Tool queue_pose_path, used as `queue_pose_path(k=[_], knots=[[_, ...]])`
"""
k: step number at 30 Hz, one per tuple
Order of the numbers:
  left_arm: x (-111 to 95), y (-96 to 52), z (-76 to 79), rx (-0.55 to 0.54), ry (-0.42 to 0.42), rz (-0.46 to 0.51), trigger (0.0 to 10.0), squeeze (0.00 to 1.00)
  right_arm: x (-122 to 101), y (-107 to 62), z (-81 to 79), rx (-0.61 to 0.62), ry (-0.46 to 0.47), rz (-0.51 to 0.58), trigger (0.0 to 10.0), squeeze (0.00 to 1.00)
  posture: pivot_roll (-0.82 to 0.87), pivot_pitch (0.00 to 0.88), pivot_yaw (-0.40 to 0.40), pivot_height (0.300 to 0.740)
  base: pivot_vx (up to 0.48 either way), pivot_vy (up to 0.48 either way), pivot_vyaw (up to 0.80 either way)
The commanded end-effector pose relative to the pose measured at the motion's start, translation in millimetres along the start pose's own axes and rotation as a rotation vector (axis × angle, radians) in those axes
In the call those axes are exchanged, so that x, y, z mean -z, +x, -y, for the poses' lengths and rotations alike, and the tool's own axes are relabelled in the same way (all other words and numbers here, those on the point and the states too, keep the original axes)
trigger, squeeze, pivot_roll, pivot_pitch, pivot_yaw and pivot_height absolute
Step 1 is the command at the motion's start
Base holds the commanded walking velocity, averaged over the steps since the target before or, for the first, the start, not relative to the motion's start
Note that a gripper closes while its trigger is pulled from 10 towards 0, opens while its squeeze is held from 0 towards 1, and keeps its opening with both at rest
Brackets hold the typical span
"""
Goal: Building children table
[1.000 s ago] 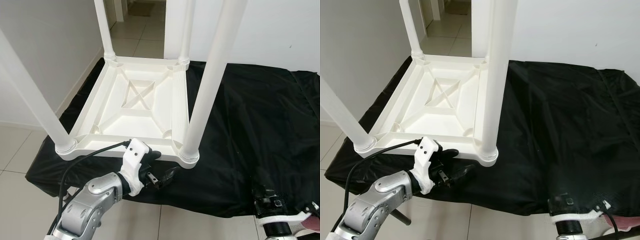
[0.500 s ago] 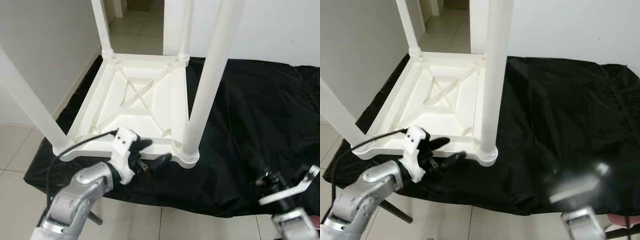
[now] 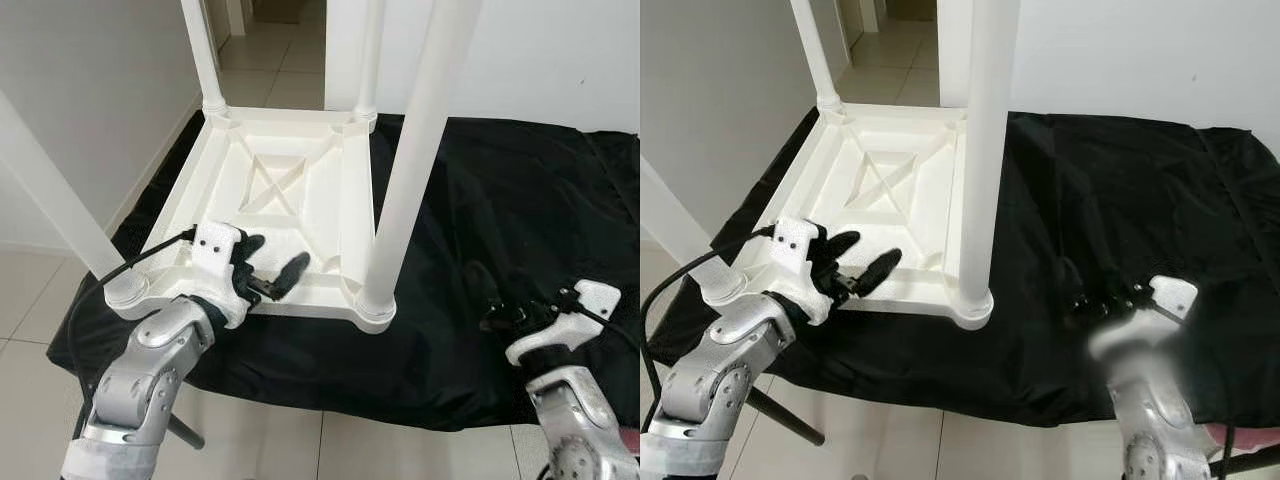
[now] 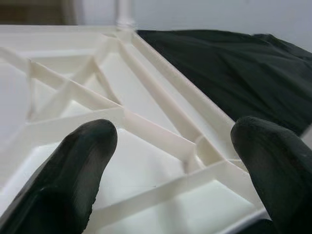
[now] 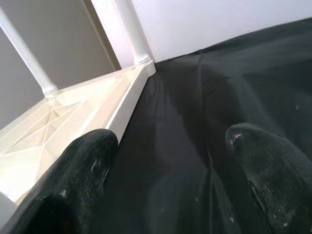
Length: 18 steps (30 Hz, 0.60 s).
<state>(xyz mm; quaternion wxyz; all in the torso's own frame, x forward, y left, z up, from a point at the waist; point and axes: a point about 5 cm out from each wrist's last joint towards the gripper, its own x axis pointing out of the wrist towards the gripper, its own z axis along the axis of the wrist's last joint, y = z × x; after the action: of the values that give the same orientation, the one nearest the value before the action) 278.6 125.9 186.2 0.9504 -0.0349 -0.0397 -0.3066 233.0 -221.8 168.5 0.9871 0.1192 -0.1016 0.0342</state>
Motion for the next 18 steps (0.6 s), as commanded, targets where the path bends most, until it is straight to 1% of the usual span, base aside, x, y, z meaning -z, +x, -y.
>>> queue_pose_path(k=[1, 2, 3, 4, 5, 6, 7, 8, 9, 13, 14, 15, 16, 17, 18], knots=[[2, 1.2, -5.3, -0.050, 0.015, -0.004, 10.0, 0.00, 1, 2.5, -4.0, 0.006, -0.007, 0.008, 10.0, 0.00, -0.04, 0.057, 0.019, 0.740, 0.000, 0.000, 0.00], [2, 2.4, -8.4, -0.085, 0.019, -0.001, 10.0, 0.00, 0, 6.7, -8.9, 0.008, -0.023, 0.020, 10.0, 0.00, -0.04, 0.054, 0.020, 0.740, 0.000, 0.000, 0.00], [2, 2.4, -8.4, -0.085, 0.019, -0.001, 10.0, 0.00, 0, 6.7, -8.9, 0.008, -0.023, 0.020, 10.0, 0.00, -0.04, 0.054, 0.020, 0.740, 0.000, 0.000, 0.00], [1, 3.7, -11.1, -0.116, 0.033, -0.001, 10.0, 0.00, -4, 12.3, -15.8, -0.003, -0.037, 0.040, 10.0, 0.00, -0.04, 0.052, 0.019, 0.740, 0.000, 0.000, 0.00], [1, 3.7, -11.1, -0.116, 0.033, -0.001, 10.0, 0.00, -4, 12.3, -15.8, -0.003, -0.037, 0.040, 10.0, 0.00, -0.04, 0.052, 0.019, 0.740, 0.000, 0.000, 0.00], [0, 5.0, -13.6, -0.146, 0.038, 0.003, 10.0, 0.00, -7, 17.3, -20.9, -0.009, -0.037, 0.059, 10.0, 0.00, -0.04, 0.049, 0.020, 0.740, 0.000, 0.000, 0.00], [-1, 5.9, -15.0, -0.169, 0.036, 0.011, 10.0, 0.00, -9, 20.5, -23.5, -0.018, -0.048, 0.070, 10.0, 0.00, -0.04, 0.047, 0.018, 0.740, 0.000, 0.000, 0.00], [-1, 5.9, -15.0, -0.169, 0.036, 0.011, 10.0, 0.00, -9, 20.5, -23.5, -0.018, -0.048, 0.070, 10.0, 0.00, -0.04, 0.047, 0.018, 0.740, 0.000, 0.000, 0.00], [-1, 6.5, -16.4, -0.194, 0.035, 0.015, 10.0, 0.00, -9, 21.8, -25.7, -0.037, -0.040, 0.073, 10.0, 1.00, -0.04, 0.046, 0.016, 0.740, 0.000, 0.000, 0.00], [1, 6.2, -19.3, -0.226, 0.029, 0.017, 10.0, 0.00, -6, 21.4, -25.7, -0.044, -0.063, 0.063, 10.0, 1.00, -0.04, 0.040, 0.013, 0.740, 0.000, 0.000, 0.00], [1, 5.7, -20.9, -0.231, 0.003, 0.031, 10.0, 1.00, -5, 21.6, -25.5, -0.045, -0.088, 0.060, 10.0, 1.00, -0.04, 0.040, 0.013, 0.740, 0.000, 0.000, 0.00], [0, 5.6, -21.4, -0.233, 0.000, 0.038, 10.0, 1.00, -6, 22.4, -25.4, -0.052, -0.118, 0.056, 10.0, 0.48, -0.04, 0.039, 0.012, 0.740, 0.000, 0.000, 0.00], [0, 5.6, -21.4, -0.233, 0.000, 0.038, 10.0, 1.00, -6, 22.4, -25.4, -0.052, -0.118, 0.056, 10.0, 0.48, -0.04, 0.039, 0.012, 0.740, 0.000, 0.000, 0.00], [-2, 5.8, -22.1, -0.247, 0.024, 0.044, 10.0, 1.00, -6, 23.4, -25.8, -0.060, -0.144, 0.056, 10.0, 0.00, -0.04, 0.036, 0.015, 0.740, 0.000, 0.000, 0.00], [-2, 6.3, -22.3, -0.259, 0.045, 0.047, 10.0, 1.00, -7, 24.2, -26.2, -0.063, -0.161, 0.057, 10.0, 0.00, -0.04, 0.036, 0.015, 0.740, 0.000, 0.000, 0.00]])
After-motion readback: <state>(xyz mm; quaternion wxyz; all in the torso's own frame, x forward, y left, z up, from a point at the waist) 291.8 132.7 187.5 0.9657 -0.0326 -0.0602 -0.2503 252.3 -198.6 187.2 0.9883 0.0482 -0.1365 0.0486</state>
